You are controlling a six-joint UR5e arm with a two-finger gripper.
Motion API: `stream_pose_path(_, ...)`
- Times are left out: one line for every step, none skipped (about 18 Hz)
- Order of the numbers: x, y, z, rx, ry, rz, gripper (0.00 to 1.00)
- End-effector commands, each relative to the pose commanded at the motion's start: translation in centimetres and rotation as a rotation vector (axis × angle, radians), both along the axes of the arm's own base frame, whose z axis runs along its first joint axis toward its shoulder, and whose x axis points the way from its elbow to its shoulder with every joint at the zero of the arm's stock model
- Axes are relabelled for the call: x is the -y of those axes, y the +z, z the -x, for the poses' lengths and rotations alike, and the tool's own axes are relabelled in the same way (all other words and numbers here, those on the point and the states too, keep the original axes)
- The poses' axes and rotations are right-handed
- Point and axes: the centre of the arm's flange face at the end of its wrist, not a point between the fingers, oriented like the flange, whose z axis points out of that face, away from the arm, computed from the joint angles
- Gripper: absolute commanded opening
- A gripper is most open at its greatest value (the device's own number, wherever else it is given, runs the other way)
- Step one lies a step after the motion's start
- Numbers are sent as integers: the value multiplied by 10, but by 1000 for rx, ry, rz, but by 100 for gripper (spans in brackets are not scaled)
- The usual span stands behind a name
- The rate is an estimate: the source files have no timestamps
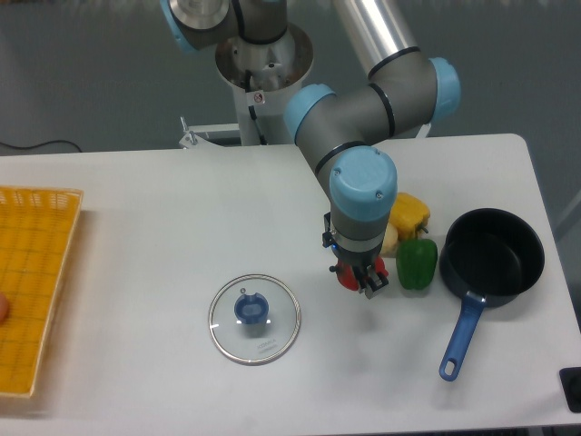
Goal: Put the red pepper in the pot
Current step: 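Grip the red pepper with the gripper and lift it off the table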
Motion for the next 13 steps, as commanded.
stream_pose_path(0, 0, 0, 1, 0, -1, 36)
stream_pose_path(0, 1, 0, 1, 0, -3, 36)
stream_pose_path(0, 1, 0, 1, 0, -3, 36)
stream_pose_path(1, 1, 0, 0, 0, -2, 37)
stream_pose_path(2, 0, 1, 1, 2, -1, 37)
stream_pose_path(3, 1, 2, 0, 2, -2, 37)
stream_pose_path(10, 3, 9, -1, 11, -5, 37)
stream_pose_path(19, 5, 17, -3, 28, -6, 37)
stream_pose_path(25, 10, 21, -8, 34, -8, 37)
stream_pose_path(32, 14, 25, -11, 29, -12, 37)
stream_pose_path(37, 15, 28, -13, 25, -11, 37)
stream_pose_path(42, 17, 32, -16, 32, -14, 37)
stream_pose_path(44, 19, 35, -20, 37, -16, 37)
